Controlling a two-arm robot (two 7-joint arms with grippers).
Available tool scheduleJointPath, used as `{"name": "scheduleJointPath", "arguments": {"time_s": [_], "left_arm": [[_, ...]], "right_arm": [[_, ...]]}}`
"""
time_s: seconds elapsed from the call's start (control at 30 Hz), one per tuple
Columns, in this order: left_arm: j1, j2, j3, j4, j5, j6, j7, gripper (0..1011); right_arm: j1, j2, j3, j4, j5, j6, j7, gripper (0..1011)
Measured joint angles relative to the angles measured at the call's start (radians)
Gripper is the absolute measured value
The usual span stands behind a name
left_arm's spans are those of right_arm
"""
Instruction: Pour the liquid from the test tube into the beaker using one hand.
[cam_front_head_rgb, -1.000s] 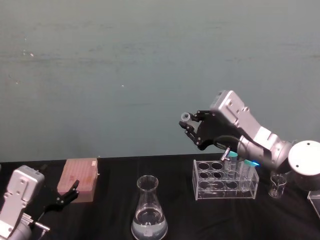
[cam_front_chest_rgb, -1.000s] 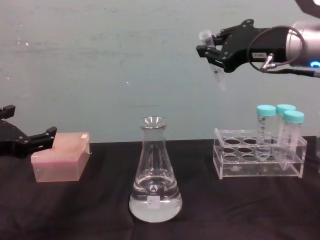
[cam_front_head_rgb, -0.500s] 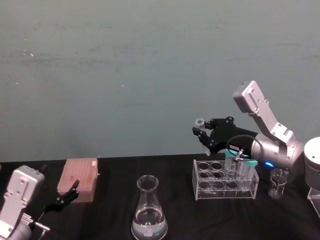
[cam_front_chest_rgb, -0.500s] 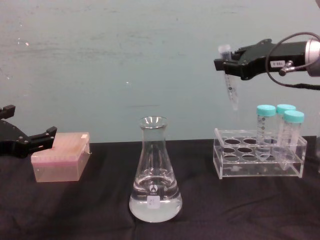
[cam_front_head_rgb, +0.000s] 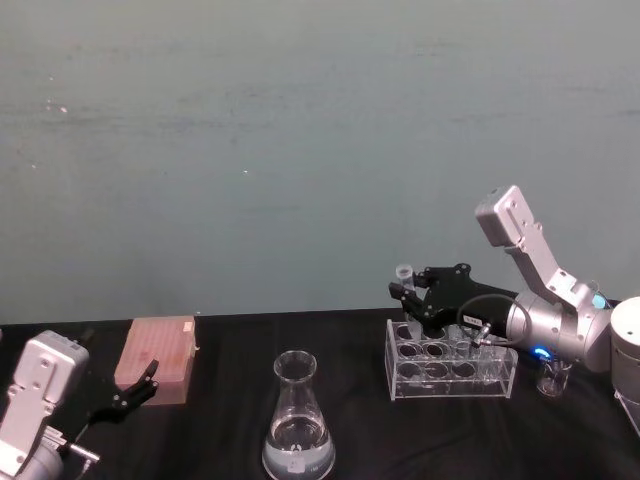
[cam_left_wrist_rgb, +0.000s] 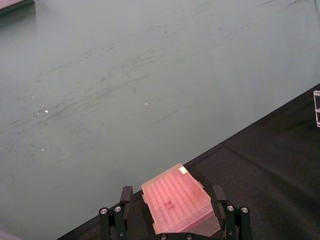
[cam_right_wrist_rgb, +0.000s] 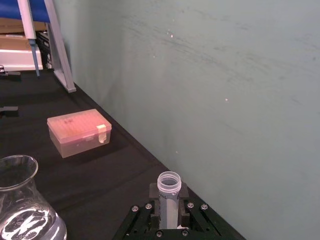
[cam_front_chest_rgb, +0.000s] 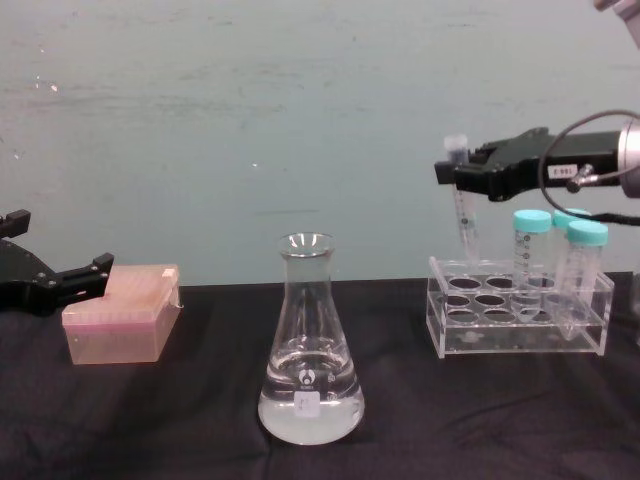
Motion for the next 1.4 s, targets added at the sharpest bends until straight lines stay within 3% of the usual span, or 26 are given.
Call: {"name": "scheduleJointPath", "arguments": {"time_s": [0.63,1.4], "left_arm": [[0.0,0.0,0.0,0.0,0.0,0.0,0.0,1000],[0.0,0.0,0.0,0.0,0.0,0.0,0.0,1000]], "right_arm": [[0.043,-0.022,-0.044,0.109,0.001,-0.079,-0.002,222],[0.081,-0.054,-0.059,0.23,-0.015,-0.143,0.015,222]]}}
